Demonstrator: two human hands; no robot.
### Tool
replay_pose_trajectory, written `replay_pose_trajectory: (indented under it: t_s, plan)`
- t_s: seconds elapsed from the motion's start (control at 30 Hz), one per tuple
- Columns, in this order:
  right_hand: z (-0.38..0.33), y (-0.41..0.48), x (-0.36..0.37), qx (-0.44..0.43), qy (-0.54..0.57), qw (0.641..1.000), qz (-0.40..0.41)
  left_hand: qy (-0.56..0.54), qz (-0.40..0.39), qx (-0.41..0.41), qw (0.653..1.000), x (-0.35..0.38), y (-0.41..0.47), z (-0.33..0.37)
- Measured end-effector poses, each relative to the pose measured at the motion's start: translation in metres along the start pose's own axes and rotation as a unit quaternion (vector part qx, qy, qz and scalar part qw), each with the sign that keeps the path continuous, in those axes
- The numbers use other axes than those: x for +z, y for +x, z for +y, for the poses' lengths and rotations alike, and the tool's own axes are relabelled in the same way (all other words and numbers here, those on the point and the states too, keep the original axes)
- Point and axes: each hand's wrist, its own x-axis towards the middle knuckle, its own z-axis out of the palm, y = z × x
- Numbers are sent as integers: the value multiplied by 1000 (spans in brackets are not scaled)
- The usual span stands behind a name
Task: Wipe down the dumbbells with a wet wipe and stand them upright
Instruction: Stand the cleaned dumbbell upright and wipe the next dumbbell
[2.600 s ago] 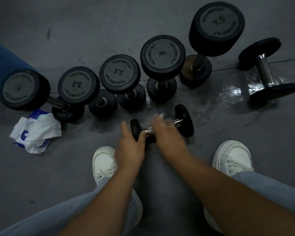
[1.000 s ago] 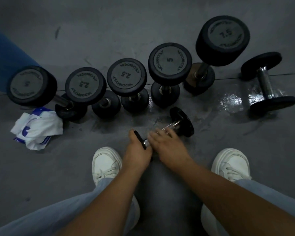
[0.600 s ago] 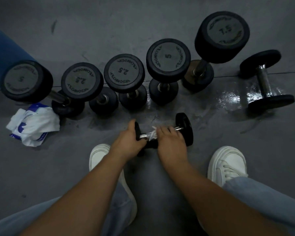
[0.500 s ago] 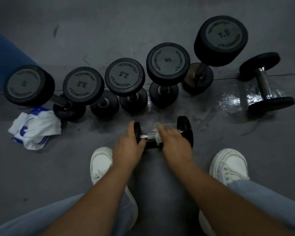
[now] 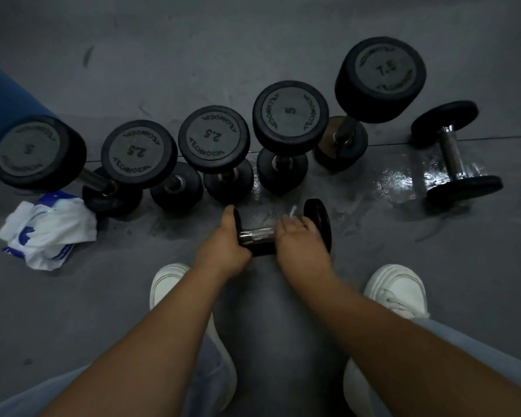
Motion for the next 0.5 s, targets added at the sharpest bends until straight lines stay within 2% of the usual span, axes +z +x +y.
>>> replay_pose_trajectory:
  t_s: [0.03,0.13,0.23,0.33,0.43,0.5]
  plan:
    - [-8,0,2,-8,-7,1000,2,3,2,2,1000,0,0,1]
    - [-20,-2,5,-123,28,992,9,1,0,-4,1000,-2,-1,1]
    - [4,8,-17,-43,53,998,10,-15,64,-15,998,3,-12,0]
    - [10,15,-30,-9,27,999,23,-40,124,-14,991,19,-30,2]
    - [6,20,-33,16,-4,999,31,-90,104,0,990,24,-25,0]
    - [-15,14,-25,-25,50,998,-3,-106,94,1,990,20,-18,1]
